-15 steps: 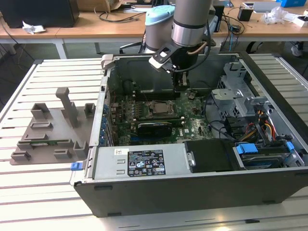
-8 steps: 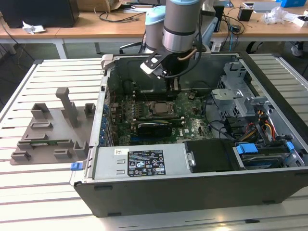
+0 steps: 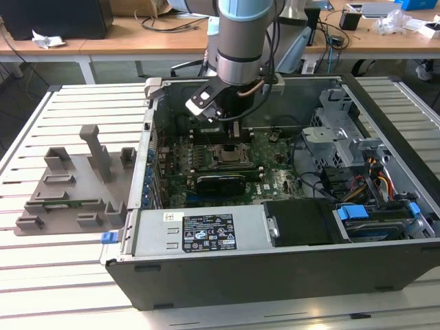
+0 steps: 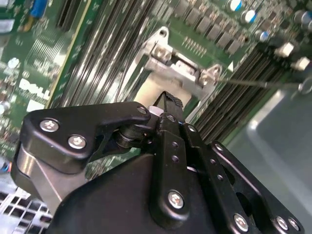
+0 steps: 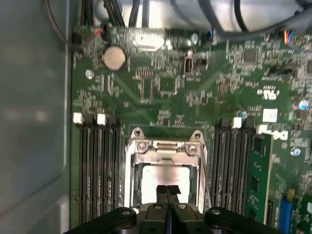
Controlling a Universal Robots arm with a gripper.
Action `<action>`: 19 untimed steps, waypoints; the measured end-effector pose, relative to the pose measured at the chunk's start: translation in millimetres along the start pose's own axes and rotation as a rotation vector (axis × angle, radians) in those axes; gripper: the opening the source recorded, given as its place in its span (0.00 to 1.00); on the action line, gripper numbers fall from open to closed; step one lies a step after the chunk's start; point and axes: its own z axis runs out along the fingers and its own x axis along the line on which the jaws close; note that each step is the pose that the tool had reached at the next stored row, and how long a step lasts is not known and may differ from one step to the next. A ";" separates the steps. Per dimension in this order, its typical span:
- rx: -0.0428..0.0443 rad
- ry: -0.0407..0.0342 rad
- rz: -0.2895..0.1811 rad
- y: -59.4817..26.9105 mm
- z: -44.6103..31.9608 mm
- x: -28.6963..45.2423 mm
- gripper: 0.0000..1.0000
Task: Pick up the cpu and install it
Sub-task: 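Close the cpu cover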
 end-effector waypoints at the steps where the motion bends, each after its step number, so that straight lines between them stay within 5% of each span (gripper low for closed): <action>1: 0.0000 -0.0001 0.000 -1.9 1.5 0.0 0.11; 11: 0.0000 0.0000 0.000 -16.5 10.4 1.0 0.11; 17: 0.0009 -0.0013 0.000 -16.6 14.9 2.9 0.11; 19: 0.0001 -0.0004 0.000 -7.0 15.1 2.9 0.11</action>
